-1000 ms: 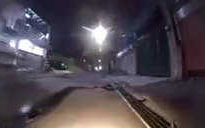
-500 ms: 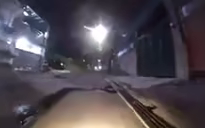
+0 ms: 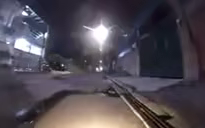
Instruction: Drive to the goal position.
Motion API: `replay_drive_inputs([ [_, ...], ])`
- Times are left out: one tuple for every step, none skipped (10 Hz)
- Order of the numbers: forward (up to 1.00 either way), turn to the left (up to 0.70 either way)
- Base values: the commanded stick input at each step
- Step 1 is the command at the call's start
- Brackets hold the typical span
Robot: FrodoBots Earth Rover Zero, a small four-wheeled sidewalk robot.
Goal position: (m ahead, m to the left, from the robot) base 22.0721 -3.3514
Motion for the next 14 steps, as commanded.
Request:
replay_drive_inputs([
  [0.7, 0.0],
  [0.7, 0.0],
  [0.7, 0.0],
  [0.7, 0.0],
  [0.7, 0.0],
  [0.7, 0.0],
  [0.7, 0.0],
  [0.7, 0.0],
  [0.7, 0.0],
  [0.7, 0.0],
  [0.7, 0.0],
  [0.7, 0.0],
  [0.7, 0.0],
  [0.7, 0.0],
])
